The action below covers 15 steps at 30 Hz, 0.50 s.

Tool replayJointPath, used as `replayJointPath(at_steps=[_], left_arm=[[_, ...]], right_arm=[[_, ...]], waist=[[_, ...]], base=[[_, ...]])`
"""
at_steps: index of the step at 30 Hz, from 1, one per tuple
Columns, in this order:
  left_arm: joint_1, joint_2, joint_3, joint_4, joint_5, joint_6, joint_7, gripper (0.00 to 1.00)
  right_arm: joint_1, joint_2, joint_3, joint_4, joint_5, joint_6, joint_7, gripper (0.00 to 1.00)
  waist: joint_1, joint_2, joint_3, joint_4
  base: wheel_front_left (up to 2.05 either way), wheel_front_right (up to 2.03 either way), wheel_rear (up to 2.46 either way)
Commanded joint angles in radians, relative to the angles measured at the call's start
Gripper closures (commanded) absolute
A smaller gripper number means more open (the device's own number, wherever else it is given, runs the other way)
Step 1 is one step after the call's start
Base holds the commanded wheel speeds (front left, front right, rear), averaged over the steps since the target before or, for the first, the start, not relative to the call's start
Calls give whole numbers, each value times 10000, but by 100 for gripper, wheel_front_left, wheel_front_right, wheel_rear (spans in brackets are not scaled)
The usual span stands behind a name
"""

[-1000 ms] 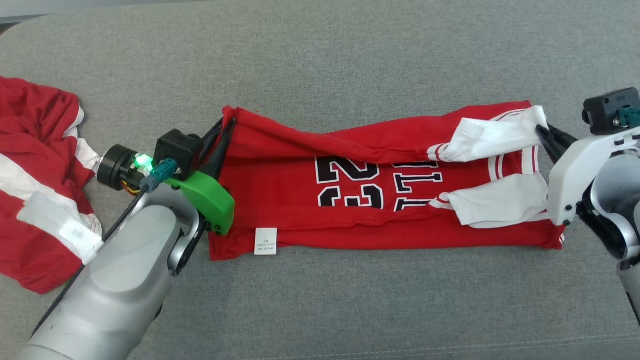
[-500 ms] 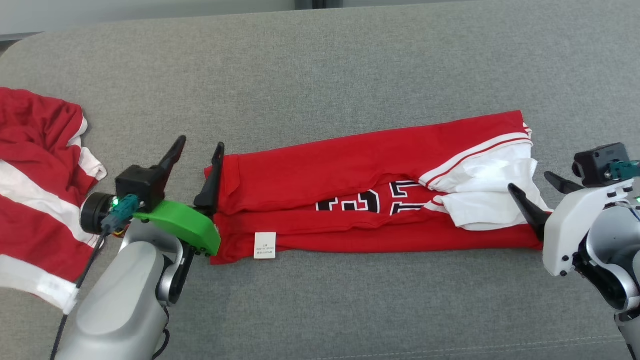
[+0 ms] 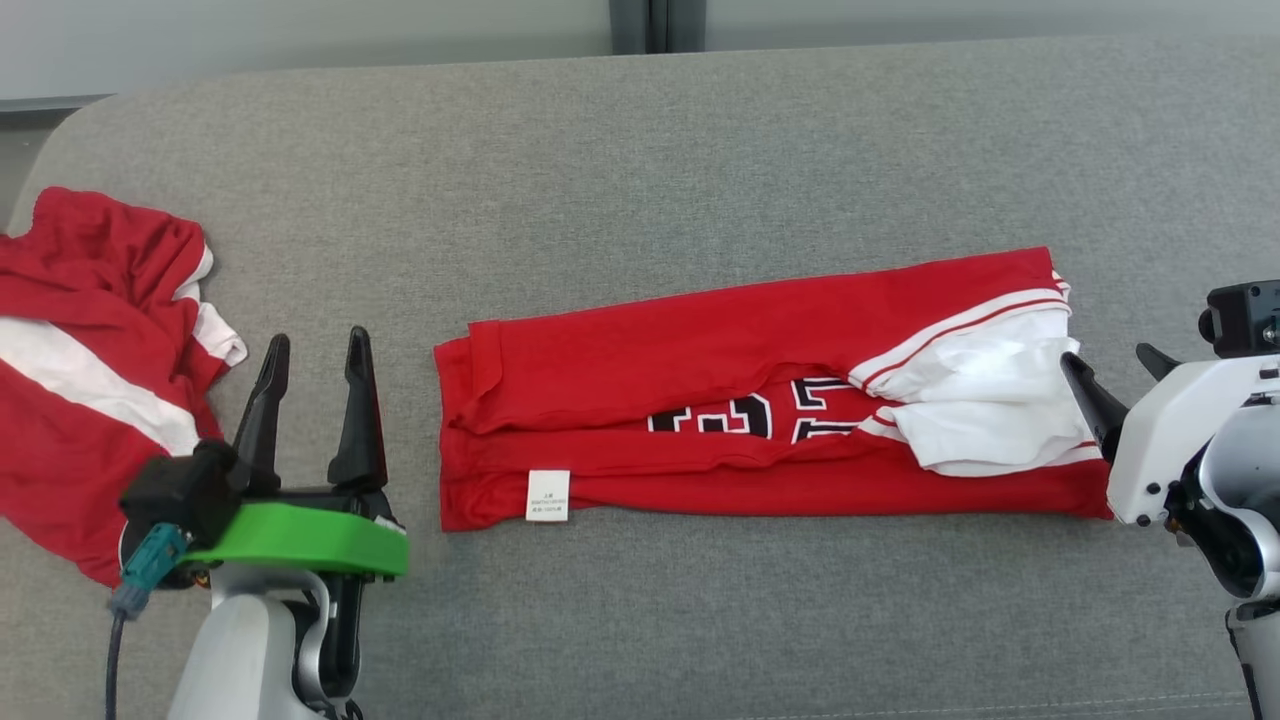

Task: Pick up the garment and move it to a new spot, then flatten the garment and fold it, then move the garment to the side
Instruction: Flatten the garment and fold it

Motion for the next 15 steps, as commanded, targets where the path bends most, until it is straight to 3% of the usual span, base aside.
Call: replayJointPath(at_steps=[1,15], left_arm=[[299,-92,170,-61,162,-78,-28,0],[400,-401,374,27,623,-263,-28,0]], right_arm=[[-210,92,-145,197,-134,-1,46,0],[-1552,718,-1131,2911,-937,1,172,0]], waist=[[1,0,-15,100],[1,0,391,824]], base=[[0,0,0],[0,0,0]])
